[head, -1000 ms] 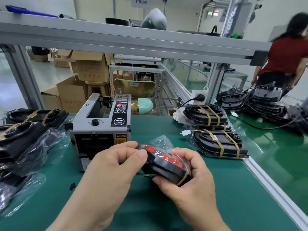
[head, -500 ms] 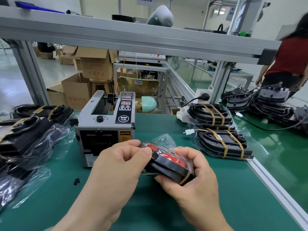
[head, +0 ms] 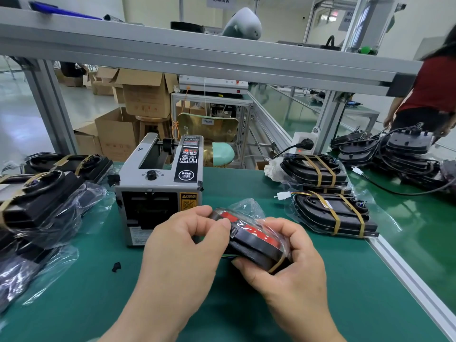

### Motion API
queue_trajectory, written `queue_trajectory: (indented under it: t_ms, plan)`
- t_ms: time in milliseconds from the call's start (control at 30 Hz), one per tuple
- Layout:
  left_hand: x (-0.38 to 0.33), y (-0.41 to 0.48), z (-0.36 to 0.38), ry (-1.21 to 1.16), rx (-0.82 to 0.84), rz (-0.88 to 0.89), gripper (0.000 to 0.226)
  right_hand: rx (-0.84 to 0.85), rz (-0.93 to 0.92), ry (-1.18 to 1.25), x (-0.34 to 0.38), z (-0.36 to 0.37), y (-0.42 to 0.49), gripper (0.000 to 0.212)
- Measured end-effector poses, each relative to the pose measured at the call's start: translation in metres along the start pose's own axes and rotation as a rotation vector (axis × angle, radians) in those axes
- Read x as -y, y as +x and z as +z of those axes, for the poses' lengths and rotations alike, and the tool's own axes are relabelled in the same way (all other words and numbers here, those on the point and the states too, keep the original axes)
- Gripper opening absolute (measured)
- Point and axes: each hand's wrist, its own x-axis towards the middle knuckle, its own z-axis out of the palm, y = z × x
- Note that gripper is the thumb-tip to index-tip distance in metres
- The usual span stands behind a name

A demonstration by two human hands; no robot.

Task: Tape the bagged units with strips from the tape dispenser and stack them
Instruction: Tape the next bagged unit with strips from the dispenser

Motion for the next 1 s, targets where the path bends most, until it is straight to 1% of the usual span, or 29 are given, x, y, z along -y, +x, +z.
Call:
queue_trajectory:
  t_ms: [133, 200, 300, 433, 733, 867, 933, 1000]
  plan:
    - [0.0007, 0.0021, -0.0022, -0.155, 0.050, -0.052, 0.019, 0.005, 0.007, -0.006, -0.0019, -0.0001, -0.0001, 0.057]
    - [0.0014, 0.0034, -0.0029, -0.180, 0.071, -0.071, 0.021, 0.003, 0.006, -0.007, -0.0026, -0.0001, -0.0003, 0.057]
    - [0.0015, 0.0030, -0.0024, -0.149, 0.079, -0.052, 0.025, 0.000, -0.002, -0.004, -0.0023, 0.0006, -0.0009, 0.057]
    - [0.0016, 0.0029, -0.0009, -0.125, 0.071, -0.033, 0.022, 0.000, -0.006, 0.002, -0.0020, 0.0008, -0.0012, 0.057]
    - [0.0065, 0.0027, 0.0019, -0.019, -0.033, 0.023, 0.022, -0.001, 0.008, 0.009, -0.0010, 0.0012, -0.0010, 0.058]
    - [0.0082, 0.0020, 0.0009, 0.050, -0.079, 0.037, 0.014, -0.005, 0.007, -0.011, -0.0004, 0.0017, -0.0021, 0.059]
    - [0.0080, 0.0020, 0.0009, 0.060, -0.086, 0.044, 0.012, -0.003, 0.011, -0.015, -0.0006, 0.0011, -0.0023, 0.060]
    - [0.0090, 0.0028, 0.0008, 0.040, -0.086, 0.029, 0.016, -0.004, 0.009, -0.025, -0.0004, 0.0011, -0.0026, 0.063]
